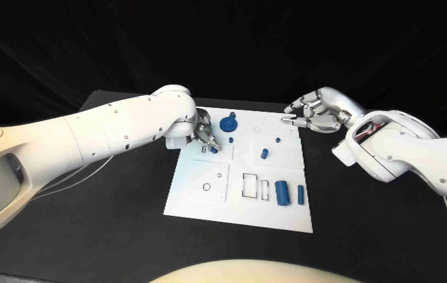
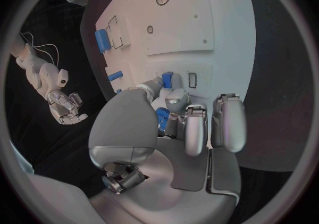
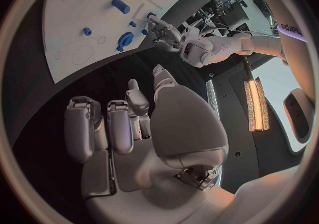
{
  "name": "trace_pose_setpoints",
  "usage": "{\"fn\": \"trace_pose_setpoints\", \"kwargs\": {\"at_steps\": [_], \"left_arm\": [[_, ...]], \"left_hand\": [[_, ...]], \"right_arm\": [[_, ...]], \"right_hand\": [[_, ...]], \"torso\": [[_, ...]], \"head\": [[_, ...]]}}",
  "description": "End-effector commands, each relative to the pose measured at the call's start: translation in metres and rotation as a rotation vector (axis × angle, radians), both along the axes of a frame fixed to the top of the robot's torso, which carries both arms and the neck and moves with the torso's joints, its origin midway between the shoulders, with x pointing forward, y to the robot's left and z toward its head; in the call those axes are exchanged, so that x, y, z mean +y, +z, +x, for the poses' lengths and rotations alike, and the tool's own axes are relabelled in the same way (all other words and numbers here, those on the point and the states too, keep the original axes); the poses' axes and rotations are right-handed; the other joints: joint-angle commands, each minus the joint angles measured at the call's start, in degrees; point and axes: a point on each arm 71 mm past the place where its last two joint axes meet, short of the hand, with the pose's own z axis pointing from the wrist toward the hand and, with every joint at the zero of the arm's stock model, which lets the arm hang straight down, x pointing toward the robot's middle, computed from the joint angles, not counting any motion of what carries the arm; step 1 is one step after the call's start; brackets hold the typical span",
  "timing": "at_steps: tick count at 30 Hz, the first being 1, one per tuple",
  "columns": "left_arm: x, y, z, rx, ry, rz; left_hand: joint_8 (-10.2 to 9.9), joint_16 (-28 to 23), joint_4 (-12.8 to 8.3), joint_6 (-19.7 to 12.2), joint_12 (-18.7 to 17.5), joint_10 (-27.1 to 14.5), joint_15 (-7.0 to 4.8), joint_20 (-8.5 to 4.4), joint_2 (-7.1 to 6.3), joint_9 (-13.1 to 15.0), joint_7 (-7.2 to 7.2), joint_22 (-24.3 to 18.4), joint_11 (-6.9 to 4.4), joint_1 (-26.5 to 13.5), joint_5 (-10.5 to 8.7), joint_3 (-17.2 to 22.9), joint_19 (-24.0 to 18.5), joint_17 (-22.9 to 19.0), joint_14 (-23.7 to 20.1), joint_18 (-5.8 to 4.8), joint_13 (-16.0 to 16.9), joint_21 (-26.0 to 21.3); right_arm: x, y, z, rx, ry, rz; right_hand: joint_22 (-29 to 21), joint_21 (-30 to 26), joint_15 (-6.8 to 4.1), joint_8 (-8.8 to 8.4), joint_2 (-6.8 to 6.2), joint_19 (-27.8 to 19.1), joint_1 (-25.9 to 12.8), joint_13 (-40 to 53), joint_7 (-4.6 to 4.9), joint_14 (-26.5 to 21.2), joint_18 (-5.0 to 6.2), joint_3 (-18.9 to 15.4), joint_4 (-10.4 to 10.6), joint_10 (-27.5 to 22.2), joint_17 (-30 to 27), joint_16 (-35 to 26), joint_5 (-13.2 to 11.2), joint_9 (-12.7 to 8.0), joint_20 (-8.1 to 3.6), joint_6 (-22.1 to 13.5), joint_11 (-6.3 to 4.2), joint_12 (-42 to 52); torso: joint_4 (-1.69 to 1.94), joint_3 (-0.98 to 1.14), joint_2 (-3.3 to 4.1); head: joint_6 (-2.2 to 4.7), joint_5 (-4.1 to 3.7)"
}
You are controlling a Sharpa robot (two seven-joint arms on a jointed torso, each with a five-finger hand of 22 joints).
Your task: Assemble the parts on the task board
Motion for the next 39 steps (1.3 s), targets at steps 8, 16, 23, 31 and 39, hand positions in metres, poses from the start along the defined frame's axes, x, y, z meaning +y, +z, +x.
{"fn": "trace_pose_setpoints", "kwargs": {"at_steps": [8, 16, 23, 31, 39], "left_arm": [[-0.003, -0.003, -0.002, 0.019, -0.015, 0.013], [-0.002, -0.004, -0.001, 0.012, -0.007, 0.022], [-0.001, -0.004, -0.001, 0.001, 0.005, 0.019], [0.001, -0.003, -0.001, -0.014, 0.017, 0.01], [0.007, 0.004, -0.003, -0.03, 0.025, -0.007]], "left_hand": [[-0.09, 0.18, 0.62, 0.56, 0.22, 0.31, -0.49, -0.16, -0.49, 0.09, 0.21, 0.04, 0.07, -1.96, 0.2, -0.43, 0.16, 15.08, 5.95, -0.59, -0.01, 0.35], [-0.07, 0.18, 2.67, 1.27, 0.55, 0.69, -0.34, -0.04, -2.67, 0.29, 0.38, 0.23, 0.26, -6.84, 0.17, -4.91, 0.26, 15.08, 5.95, -0.63, 0.41, 0.42], [-0.15, 0.18, 3.75, 1.43, 0.72, 0.82, -0.39, -0.05, -3.14, 0.42, 0.28, 0.29, 0.18, -8.7, 0.17, -8.44, 0.29, 15.08, 5.95, -0.63, 0.68, 0.42], [-0.21, 0.18, 3.96, 1.43, 0.67, 0.78, -0.43, -0.1, -3.16, 0.5, 0.23, 0.21, 0.14, -8.86, 0.17, -10.12, 0.26, 15.08, 5.95, -0.61, 0.69, 0.37], [-0.29, 0.18, 4.05, 1.38, 0.42, 0.6, -0.46, -0.15, -3.19, 0.6, 0.21, 0.16, 0.12, -8.81, 0.18, -12.39, 0.24, 15.08, 5.95, -0.6, 0.5, 0.31]], "right_arm": [[0.001, -0.001, -0.001, 0.003, 0.015, -0.009], [0.001, -0.001, -0.001, 0.002, 0.016, -0.009], [0.001, -0.001, -0.001, 0.002, 0.016, -0.009], [0.001, -0.001, -0.001, 0.0, 0.015, -0.008], [0.0, -0.001, 0.0, 0.0, 0.012, -0.008]], "right_hand": [[7.85, -0.46, -0.29, 0.42, 0.44, -0.15, 0.23, -0.19, 0.04, 3.02, 0.57, -0.24, -0.02, 0.05, 2.28, -0.24, 0.25, 0.08, -0.17, -0.37, -0.15, -0.03], [7.69, -0.69, -0.28, 0.43, 0.41, -0.29, 0.21, -0.31, 0.04, 2.97, 0.63, -0.31, 0.0, -0.06, 2.07, -0.38, 0.25, 0.09, -0.17, -0.39, -0.15, -0.15], [7.58, -0.87, -0.28, 0.44, 0.37, -0.4, 0.18, -0.41, 0.05, 2.91, 0.67, -0.39, 0.03, -0.15, 1.83, -0.54, 0.25, 0.11, -0.17, -0.43, -0.14, -0.25], [7.5, -0.99, -0.28, 0.45, 0.35, -0.47, 0.13, -0.4, 0.06, 2.87, 0.7, -0.48, 0.08, -0.15, 1.68, -0.65, 0.25, 0.12, -0.17, -0.46, -0.14, -0.23], [7.5, -0.99, -0.28, 0.45, 0.35, -0.47, 0.13, -0.4, 0.06, 2.87, 0.7, -0.48, 0.08, -0.15, 1.68, -0.65, 0.25, 0.12, -0.17, -0.46, -0.14, -0.23]], "torso": [[0.02, -0.01, -0.02], [0.04, -0.03, -0.07], [0.03, -0.03, -0.05], [0.01, -0.02, -0.04], [0.04, -0.05, -0.07]], "head": [[-0.09, -0.06], [0.0, -0.09], [0.11, -0.15], [0.22, -0.11], [0.47, -0.27]]}}
